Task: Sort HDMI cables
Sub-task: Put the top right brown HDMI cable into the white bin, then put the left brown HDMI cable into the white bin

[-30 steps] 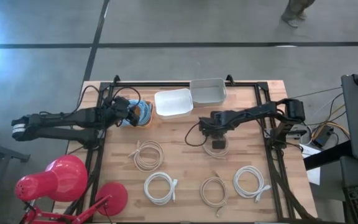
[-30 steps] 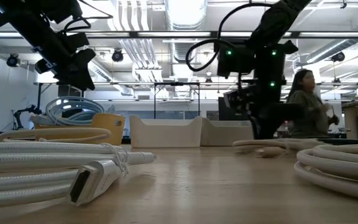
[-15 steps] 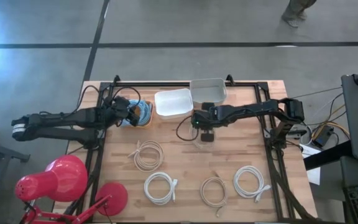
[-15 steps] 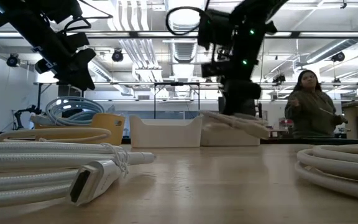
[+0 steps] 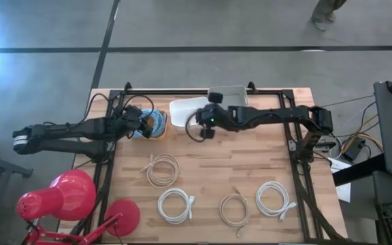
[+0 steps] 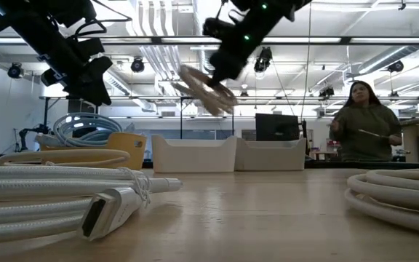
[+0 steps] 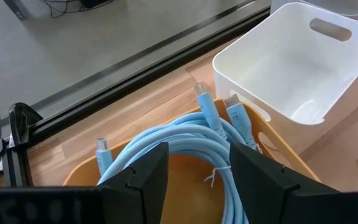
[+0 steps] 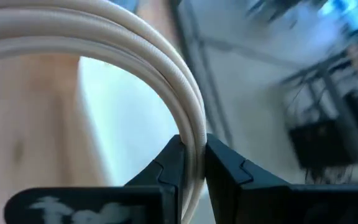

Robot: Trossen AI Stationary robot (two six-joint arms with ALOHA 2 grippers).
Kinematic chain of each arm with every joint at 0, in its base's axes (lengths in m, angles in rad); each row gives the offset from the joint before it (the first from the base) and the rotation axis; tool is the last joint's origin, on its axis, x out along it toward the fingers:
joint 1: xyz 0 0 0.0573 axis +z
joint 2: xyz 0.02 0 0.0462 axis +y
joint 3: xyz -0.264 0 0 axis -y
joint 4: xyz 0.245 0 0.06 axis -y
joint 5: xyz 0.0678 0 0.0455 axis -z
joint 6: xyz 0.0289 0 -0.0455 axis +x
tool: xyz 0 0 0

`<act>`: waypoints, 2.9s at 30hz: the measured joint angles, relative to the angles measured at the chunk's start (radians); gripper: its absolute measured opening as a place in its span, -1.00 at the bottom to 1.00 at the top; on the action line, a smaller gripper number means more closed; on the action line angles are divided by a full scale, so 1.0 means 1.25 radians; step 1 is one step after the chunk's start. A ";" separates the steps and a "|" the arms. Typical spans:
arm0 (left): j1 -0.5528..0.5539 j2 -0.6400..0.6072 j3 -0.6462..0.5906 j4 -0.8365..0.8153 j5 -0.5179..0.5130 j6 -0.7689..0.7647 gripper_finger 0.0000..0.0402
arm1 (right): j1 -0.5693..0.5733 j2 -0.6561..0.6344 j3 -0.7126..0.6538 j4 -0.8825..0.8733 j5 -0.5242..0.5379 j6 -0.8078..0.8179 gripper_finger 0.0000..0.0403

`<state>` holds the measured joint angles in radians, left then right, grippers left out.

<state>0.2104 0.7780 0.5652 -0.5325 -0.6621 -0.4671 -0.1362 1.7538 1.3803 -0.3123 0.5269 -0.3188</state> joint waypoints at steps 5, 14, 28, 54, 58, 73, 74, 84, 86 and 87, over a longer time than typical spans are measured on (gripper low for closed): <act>0.000 0.000 0.000 0.000 0.000 -0.002 -0.12 | -0.024 0.008 -0.005 0.194 0.000 -0.020 -0.79; 0.000 0.000 0.000 0.002 0.000 -0.003 -0.12 | -0.084 0.116 -0.008 0.340 0.000 -0.019 -0.79; 0.000 0.000 -0.012 0.007 0.000 -0.003 -0.12 | -0.144 0.290 0.039 0.382 0.177 -0.032 -0.79; 0.000 0.000 -0.044 0.060 0.009 -0.003 -0.12 | -0.226 0.284 0.061 0.360 0.106 0.093 -0.79; 0.000 0.000 -0.057 0.079 0.021 -0.003 -0.12 | -0.224 0.316 0.061 0.361 0.101 0.072 -0.77; -0.001 0.000 -0.062 0.154 0.104 0.041 -0.12 | -0.220 0.310 0.061 0.364 0.123 0.011 -0.45; -0.001 0.000 -0.062 0.172 0.136 0.060 -0.12 | -0.219 0.307 0.061 0.362 0.123 0.006 -0.44; -0.031 0.025 -0.067 0.254 0.486 0.147 -0.12 | -0.202 0.230 0.061 0.291 0.037 0.009 -0.38; -0.055 0.049 -0.073 0.266 0.494 0.154 -0.12 | -0.194 0.203 0.061 0.265 -0.020 0.025 -0.39; -0.069 0.062 -0.078 0.277 0.495 0.164 -0.12 | -0.189 0.190 0.061 0.246 -0.043 0.035 -0.40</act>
<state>0.1236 0.8556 0.4681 -0.1869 -0.0438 -0.2616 -0.3730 1.9914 1.4567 -0.0050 0.4726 -0.2748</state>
